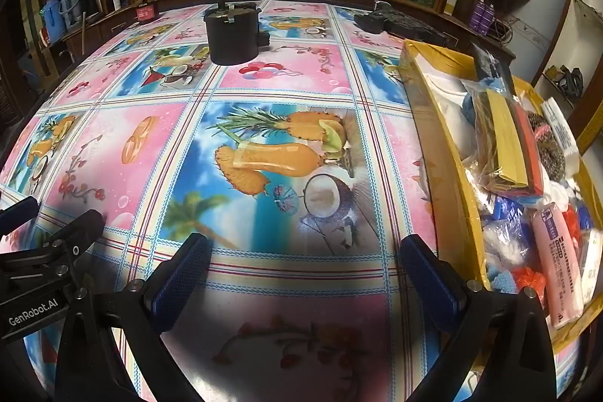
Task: Organize soft objects
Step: 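Move both tools toward the pile of soft items on the table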
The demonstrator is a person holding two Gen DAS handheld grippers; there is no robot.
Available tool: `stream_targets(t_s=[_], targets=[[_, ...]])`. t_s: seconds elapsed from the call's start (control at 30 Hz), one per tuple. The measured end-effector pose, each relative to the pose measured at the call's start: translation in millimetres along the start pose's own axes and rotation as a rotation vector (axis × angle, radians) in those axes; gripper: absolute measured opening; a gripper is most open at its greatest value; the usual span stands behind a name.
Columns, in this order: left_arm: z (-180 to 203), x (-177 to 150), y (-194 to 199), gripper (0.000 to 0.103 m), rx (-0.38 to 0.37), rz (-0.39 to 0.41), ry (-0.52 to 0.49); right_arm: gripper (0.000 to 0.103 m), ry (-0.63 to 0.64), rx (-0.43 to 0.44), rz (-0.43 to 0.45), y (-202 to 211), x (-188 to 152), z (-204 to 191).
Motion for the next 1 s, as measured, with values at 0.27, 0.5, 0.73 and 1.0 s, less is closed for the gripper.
stream_targets(t_s=[0.27, 0.5, 0.73, 1.0], targets=[[-0.1, 0.0, 0.0, 0.103, 0.001, 0.0, -0.001, 0.102, -0.006, 0.009, -0.004, 1.6, -1.8, -2.1], [-0.1, 0.0, 0.0, 0.103, 0.001, 0.0, -0.001, 0.102, 0.004, 0.009, 0.002, 3.4, -2.9, -2.4], [-0.1, 0.0, -0.2, 0.103, 0.001, 0.0, -0.001, 0.102, -0.007, 0.107, -0.028, -9.2, -1.5, 4.5], [-0.1, 0.3, -0.5, 0.103, 0.005, 0.002, 0.004, 0.102, -0.016, 0.106, -0.027, -7.5, -2.7, 7.3]])
Point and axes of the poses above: each gripper's, at about its wrist camera, not at the fingertips, and y roughly against the way its jaws point, z to its right, x to its top, the point moved 4 cm from there along -y, roughly the way its jaws point, and after that the axes turned 15 degrees about -x, right-handed, at the moved point
